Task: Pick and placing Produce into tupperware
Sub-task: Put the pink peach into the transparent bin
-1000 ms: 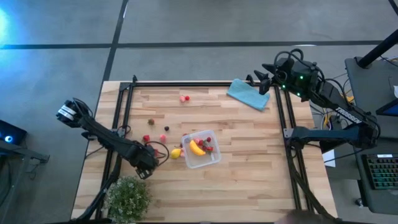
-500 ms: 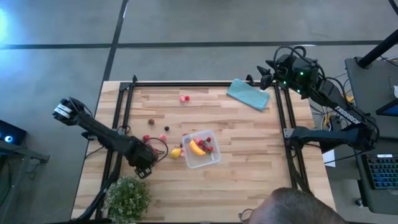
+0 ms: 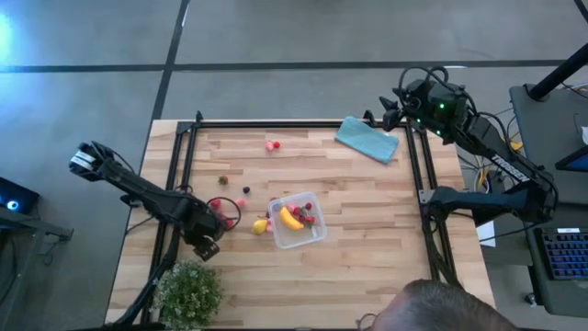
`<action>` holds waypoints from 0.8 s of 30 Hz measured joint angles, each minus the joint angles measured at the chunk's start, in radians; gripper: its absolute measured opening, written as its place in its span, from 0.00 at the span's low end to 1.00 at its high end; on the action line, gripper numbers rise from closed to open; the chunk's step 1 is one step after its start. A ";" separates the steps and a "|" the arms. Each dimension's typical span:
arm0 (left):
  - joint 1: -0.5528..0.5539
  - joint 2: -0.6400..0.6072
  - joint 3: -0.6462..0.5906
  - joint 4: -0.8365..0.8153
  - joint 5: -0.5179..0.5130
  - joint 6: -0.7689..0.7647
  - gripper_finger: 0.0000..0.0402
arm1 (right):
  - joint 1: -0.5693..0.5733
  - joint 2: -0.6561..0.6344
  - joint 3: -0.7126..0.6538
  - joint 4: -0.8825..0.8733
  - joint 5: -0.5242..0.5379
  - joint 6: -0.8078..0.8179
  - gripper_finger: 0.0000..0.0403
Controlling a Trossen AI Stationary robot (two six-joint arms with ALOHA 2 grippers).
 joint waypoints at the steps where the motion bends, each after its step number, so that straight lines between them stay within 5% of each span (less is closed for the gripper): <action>1: 0.000 0.001 -0.004 0.001 0.017 -0.032 0.44 | 0.000 0.000 0.000 0.000 0.000 0.000 0.57; 12: 0.000 0.032 -0.046 0.107 0.039 -0.297 0.44 | 0.000 0.000 0.000 0.001 0.000 -0.017 0.57; 24: 0.066 0.100 -0.044 0.116 0.029 -0.299 0.44 | 0.000 0.000 -0.001 0.002 0.000 -0.017 0.57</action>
